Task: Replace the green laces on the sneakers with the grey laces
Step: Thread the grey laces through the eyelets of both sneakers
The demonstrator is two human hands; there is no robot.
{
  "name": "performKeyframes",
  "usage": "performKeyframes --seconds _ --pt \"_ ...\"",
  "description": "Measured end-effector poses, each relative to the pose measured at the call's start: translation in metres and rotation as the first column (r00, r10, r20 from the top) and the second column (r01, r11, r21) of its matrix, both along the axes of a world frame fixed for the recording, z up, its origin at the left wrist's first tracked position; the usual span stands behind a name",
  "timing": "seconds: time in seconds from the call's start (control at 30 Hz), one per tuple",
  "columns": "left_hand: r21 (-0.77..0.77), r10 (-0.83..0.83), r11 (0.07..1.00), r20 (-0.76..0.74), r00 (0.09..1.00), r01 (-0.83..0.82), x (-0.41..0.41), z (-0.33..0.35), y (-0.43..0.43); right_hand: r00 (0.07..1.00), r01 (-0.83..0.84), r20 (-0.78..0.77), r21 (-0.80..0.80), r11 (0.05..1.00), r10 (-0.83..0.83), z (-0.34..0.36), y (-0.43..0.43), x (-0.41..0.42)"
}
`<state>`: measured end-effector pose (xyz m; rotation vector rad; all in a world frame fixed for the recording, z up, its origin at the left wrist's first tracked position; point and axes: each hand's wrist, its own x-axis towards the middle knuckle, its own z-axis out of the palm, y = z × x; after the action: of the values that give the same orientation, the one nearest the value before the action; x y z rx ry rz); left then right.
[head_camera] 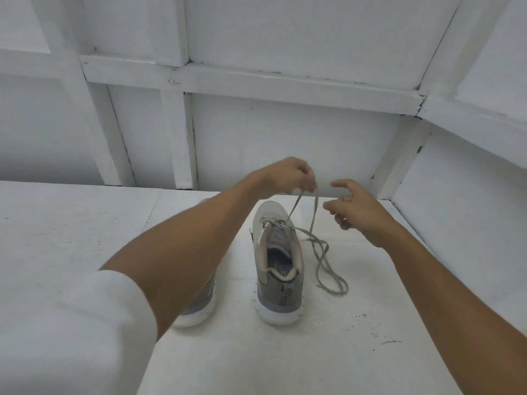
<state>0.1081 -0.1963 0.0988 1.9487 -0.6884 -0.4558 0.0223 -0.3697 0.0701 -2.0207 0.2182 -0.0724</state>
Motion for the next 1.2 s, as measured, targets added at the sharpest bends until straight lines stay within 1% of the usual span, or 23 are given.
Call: performKeyframes --seconds 0.07,0.13,0.23,0.33,0.4,0.47,0.57,0.63,0.7,0.73,0.77,0.8,0.87,1.0,1.07,1.13,1.17,1.2 --pt "-0.07 -0.027 0.997 -0.007 1.0 0.026 -0.005 0.017 0.003 0.994 -0.071 -0.087 -0.065 0.995 0.065 0.003 0.005 0.008" --pt "-0.131 -0.051 0.99 0.004 0.999 0.051 -0.01 0.031 0.006 0.985 -0.131 -0.123 -0.106 0.986 0.118 0.008 0.011 0.016" --pt "-0.177 -0.079 0.981 0.038 0.996 0.084 -0.019 0.047 0.012 0.979 -0.155 -0.163 -0.18 0.971 0.125 0.012 0.014 0.029" --pt "-0.199 -0.088 0.975 0.067 0.994 0.1 -0.03 0.055 0.023 0.962 -0.164 -0.247 -0.188 0.968 0.115 0.017 0.012 0.039" --pt "-0.183 -0.114 0.975 0.087 0.99 0.128 -0.04 0.055 0.031 0.952 -0.167 -0.281 -0.143 0.976 0.121 0.02 0.007 0.046" --pt "-0.153 -0.149 0.975 0.098 0.984 0.163 -0.051 0.051 0.036 0.952 -0.154 -0.278 -0.072 0.985 0.129 0.023 0.001 0.053" --pt "-0.106 -0.184 0.975 0.094 0.978 0.193 -0.068 0.039 0.04 0.965 -0.074 -0.246 0.09 0.993 0.094 0.03 -0.004 0.06" --pt "-0.044 -0.193 0.979 0.119 0.974 0.199 -0.079 0.03 0.04 0.978 0.034 -0.209 0.248 0.968 0.019 0.036 -0.004 0.061" --pt "0.018 -0.191 0.982 0.144 0.971 0.191 -0.089 0.022 0.038 0.984 0.128 -0.166 0.396 0.909 -0.066 0.042 -0.002 0.063" --pt "0.04 -0.188 0.982 0.149 0.971 0.184 -0.094 0.017 0.036 0.984 0.158 -0.148 0.441 0.883 -0.101 0.045 -0.002 0.065" --pt "0.063 -0.185 0.982 0.157 0.97 0.178 -0.098 0.013 0.034 0.982 0.179 -0.136 0.454 0.873 -0.13 0.047 -0.003 0.068" --pt "0.087 -0.183 0.982 0.172 0.968 0.17 -0.101 0.01 0.031 0.98 0.194 -0.129 0.434 0.88 -0.153 0.048 -0.003 0.07" --pt "0.116 -0.188 0.979 0.205 0.961 0.167 -0.105 0.004 0.027 0.976 0.215 -0.114 0.348 0.912 -0.186 0.051 -0.004 0.074" --pt "0.185 -0.204 0.969 0.225 0.953 0.164 -0.103 0.001 0.027 0.984 0.178 -0.068 0.292 0.94 -0.165 0.054 -0.004 0.077" --pt "0.217 -0.144 0.972 0.26 0.955 0.087 -0.089 0.003 0.034 0.992 0.119 -0.064 0.254 0.96 -0.106 0.054 -0.002 0.076" --pt "0.236 0.019 0.966 0.33 0.944 -0.102 -0.067 -0.001 0.046 0.998 0.054 -0.057 0.245 0.968 -0.041 0.052 0.002 0.075" --pt "0.247 0.109 0.948 0.342 0.933 -0.201 -0.056 -0.005 0.053 0.999 0.029 -0.046 0.266 0.964 -0.017 0.05 0.005 0.075" --pt "0.265 0.184 0.924 0.323 0.928 -0.275 -0.045 -0.011 0.059 0.999 0.005 -0.033 0.301 0.954 0.005 0.048 0.008 0.074"
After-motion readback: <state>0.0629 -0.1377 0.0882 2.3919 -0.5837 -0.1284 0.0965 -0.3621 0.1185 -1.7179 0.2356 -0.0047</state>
